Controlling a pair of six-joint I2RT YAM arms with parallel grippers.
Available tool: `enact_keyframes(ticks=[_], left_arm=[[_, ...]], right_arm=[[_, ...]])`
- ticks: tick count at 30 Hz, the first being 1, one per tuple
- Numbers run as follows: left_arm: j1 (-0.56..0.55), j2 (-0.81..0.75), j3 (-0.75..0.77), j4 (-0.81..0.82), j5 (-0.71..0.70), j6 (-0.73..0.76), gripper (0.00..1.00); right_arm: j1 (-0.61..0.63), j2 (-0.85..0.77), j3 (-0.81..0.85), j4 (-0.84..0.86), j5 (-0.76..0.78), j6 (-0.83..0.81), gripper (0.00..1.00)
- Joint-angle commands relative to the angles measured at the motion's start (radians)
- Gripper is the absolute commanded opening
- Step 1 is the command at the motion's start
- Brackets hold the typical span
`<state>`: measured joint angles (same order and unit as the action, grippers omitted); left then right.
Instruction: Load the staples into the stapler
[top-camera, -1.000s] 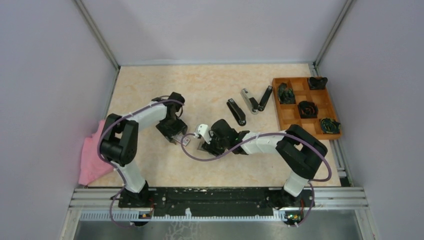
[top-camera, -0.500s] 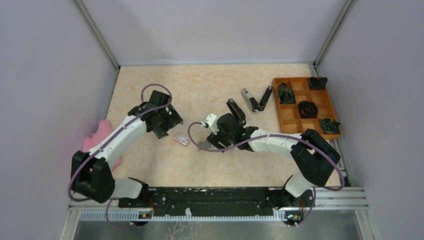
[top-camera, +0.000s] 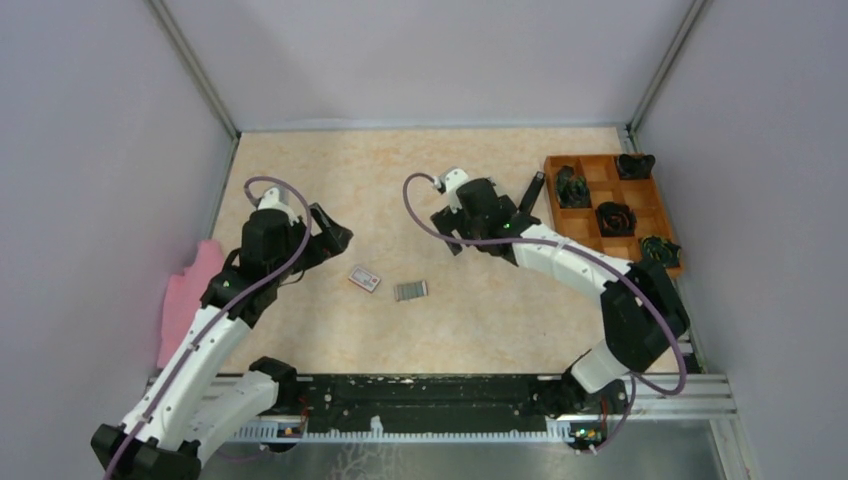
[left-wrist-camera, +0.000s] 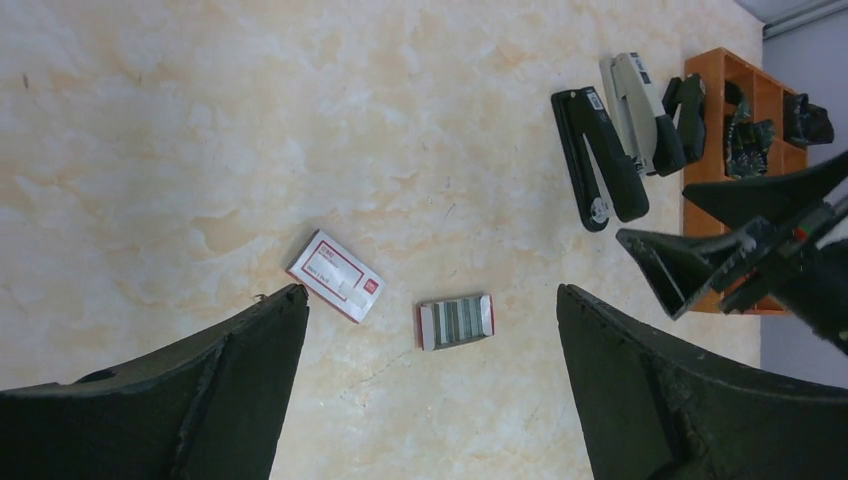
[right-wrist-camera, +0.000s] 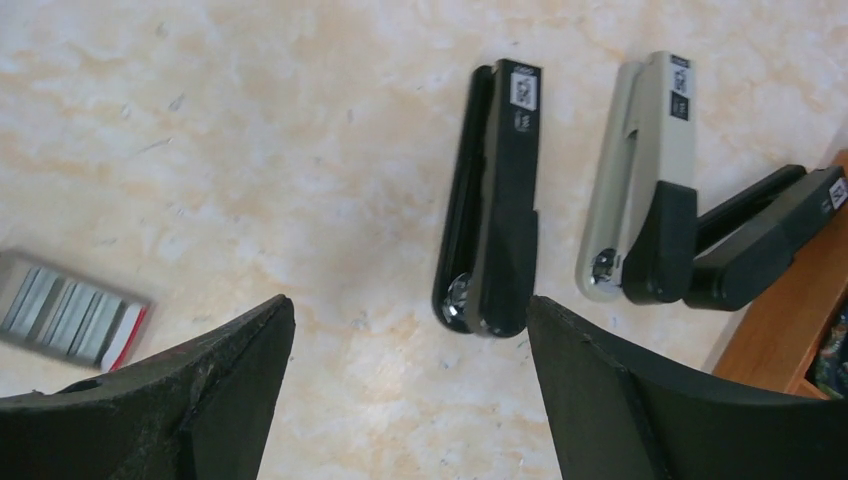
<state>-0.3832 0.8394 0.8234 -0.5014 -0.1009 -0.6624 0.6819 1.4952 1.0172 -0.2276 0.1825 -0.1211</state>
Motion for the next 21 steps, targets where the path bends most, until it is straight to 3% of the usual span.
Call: enact_keyframes(ticks=[1,12,21], left_arm=[[0.006,-0.057,-0.067,0.074,0.000,0.087,0.99],[0.006,-0.120,-0.231,0.287,0.190,0.126,0.99],[0.005,-0.036,-0.283,0.387,0.307,0.078,0.99]], right_arm=[[-0.057,0.093,0.132,-0.074,0.038,0.040,0.86],[-0.162,0.327,0.296,-0.155,-0.032,0.072,0.75],[-0.174,0.409,0.340,-0.152,-0.066,0.096,0.55]])
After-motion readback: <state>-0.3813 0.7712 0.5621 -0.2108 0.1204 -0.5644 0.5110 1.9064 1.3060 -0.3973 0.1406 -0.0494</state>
